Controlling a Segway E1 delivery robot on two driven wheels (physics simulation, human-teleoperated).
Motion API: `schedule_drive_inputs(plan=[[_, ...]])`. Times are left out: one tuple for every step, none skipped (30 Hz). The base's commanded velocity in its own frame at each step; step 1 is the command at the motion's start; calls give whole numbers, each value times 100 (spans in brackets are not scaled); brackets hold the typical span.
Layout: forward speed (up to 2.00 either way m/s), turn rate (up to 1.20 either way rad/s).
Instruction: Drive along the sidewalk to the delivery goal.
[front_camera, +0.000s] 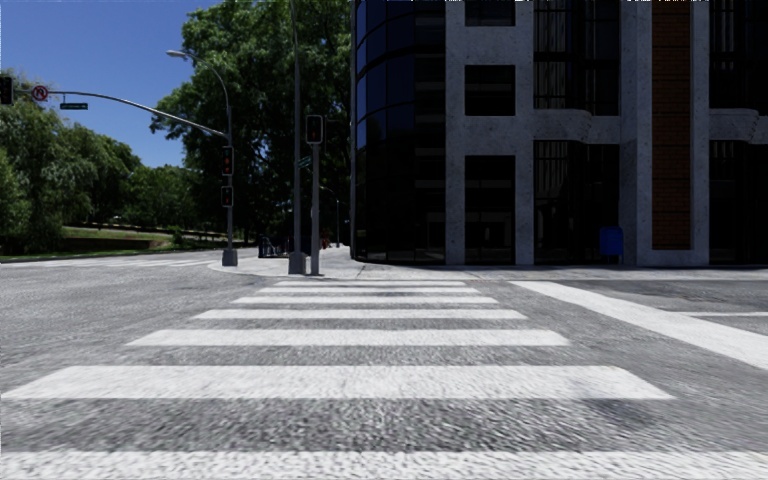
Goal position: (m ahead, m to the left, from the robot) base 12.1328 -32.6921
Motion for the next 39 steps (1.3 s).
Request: schedule_drive_inputs(plan=[[200, 0], [200, 0], [200, 0], [200, 0], [200, 0], [200, 0], [200, 0], [200, 0], [200, 0], [200, 0], [200, 0], [200, 0], [200, 0], [200, 0], [200, 0], [200, 0], [200, 0], [200, 0], [200, 0], [200, 0], [200, 0], [200, 0], [200, 0], [200, 0], [200, 0], [200, 0], [200, 0], [200, 0], [200, 0], [200, 0], [200, 0], [200, 0], [200, 0], [200, 0], [200, 0], [200, 0], [200, 0], [200, 0], [200, 0]])
